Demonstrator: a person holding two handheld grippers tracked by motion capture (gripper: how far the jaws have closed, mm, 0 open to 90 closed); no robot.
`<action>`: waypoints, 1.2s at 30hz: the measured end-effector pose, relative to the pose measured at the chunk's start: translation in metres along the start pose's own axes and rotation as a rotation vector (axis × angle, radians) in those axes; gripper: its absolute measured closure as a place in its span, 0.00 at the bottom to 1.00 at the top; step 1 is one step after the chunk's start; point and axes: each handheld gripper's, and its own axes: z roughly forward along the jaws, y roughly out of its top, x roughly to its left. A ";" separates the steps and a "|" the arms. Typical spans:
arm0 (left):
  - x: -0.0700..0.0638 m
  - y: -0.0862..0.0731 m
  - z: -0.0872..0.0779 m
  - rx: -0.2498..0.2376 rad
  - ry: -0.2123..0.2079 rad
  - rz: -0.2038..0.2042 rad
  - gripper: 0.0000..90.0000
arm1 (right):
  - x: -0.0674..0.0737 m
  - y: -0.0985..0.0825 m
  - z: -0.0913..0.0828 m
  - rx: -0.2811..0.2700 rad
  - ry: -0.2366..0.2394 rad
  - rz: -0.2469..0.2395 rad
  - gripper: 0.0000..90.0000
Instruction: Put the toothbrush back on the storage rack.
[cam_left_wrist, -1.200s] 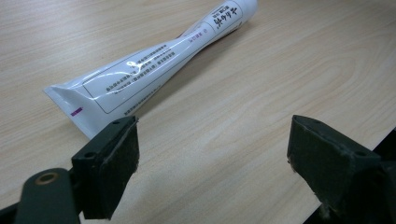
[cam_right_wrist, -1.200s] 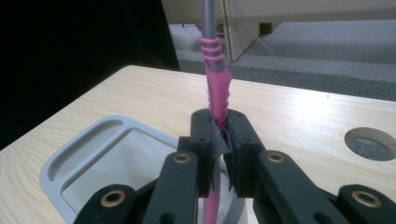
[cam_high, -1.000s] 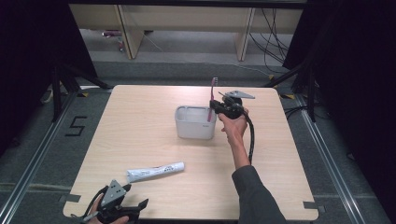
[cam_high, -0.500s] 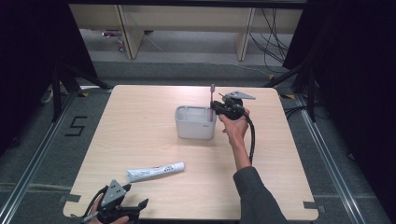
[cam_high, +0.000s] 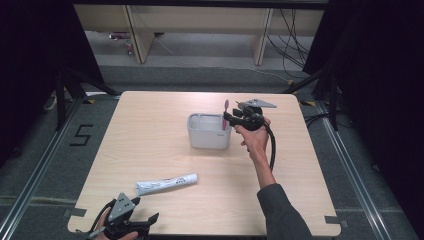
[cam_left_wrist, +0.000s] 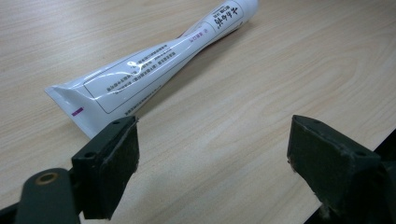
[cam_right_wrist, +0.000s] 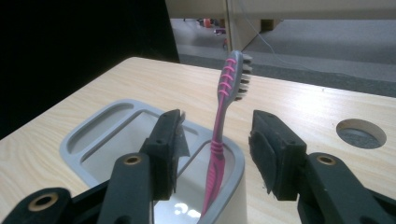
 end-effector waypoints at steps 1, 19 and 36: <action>0.000 0.000 0.000 0.000 0.000 0.000 0.18 | 0.000 0.000 0.000 0.000 0.000 0.000 0.59; 0.000 0.000 0.001 0.003 0.002 -0.002 0.18 | 0.006 -0.001 -0.045 0.008 0.012 -0.033 0.50; 0.000 0.000 0.001 0.002 0.007 -0.005 0.18 | 0.012 -0.027 -0.090 0.049 0.051 -0.072 0.48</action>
